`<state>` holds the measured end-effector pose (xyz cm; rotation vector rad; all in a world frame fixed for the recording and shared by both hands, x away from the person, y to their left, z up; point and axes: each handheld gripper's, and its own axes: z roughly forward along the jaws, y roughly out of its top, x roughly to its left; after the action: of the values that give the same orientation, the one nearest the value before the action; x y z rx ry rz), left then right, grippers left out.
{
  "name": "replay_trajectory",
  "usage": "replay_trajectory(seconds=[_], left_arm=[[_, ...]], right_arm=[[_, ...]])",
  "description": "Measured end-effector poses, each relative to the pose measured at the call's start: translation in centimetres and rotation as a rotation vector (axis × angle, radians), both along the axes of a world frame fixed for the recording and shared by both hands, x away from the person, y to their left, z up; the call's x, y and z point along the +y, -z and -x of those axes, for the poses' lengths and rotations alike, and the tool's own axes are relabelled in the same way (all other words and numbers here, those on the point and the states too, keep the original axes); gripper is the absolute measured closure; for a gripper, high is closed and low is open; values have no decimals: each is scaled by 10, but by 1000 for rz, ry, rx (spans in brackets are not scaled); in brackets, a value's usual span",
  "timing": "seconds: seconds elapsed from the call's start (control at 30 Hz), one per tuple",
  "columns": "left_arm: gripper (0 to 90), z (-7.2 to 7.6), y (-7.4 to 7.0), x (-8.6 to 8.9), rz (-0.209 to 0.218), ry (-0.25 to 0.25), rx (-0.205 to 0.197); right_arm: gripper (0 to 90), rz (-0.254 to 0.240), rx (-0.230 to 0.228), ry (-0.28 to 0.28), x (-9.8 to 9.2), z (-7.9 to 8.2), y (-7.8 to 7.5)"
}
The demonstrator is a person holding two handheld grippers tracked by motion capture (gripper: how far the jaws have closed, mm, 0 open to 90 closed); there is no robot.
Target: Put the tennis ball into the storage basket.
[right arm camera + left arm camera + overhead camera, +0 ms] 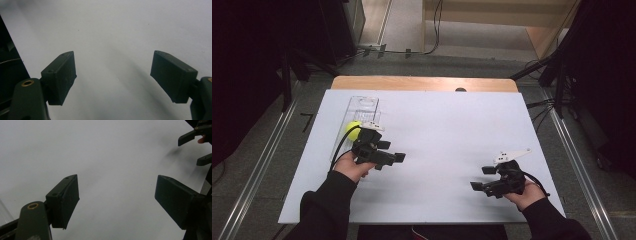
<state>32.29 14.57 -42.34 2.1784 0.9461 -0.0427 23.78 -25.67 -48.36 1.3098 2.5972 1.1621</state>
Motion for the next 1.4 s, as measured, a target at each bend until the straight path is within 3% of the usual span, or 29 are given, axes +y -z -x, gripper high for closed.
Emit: replay_trajectory(seconds=[0.23, 0.63, 1.4], left_arm=[[204, 7, 7, 2, -17, 0, -3], [203, 17, 17, 4, -18, 43, -19], [203, 37, 29, 19, -19, 80, -30]], right_arm=[[185, 0, 0, 0, 0, 0, 0], [185, 2, -1, 0, 0, 0, 0], [185, 2, 0, 1, 0, 0, 0]])
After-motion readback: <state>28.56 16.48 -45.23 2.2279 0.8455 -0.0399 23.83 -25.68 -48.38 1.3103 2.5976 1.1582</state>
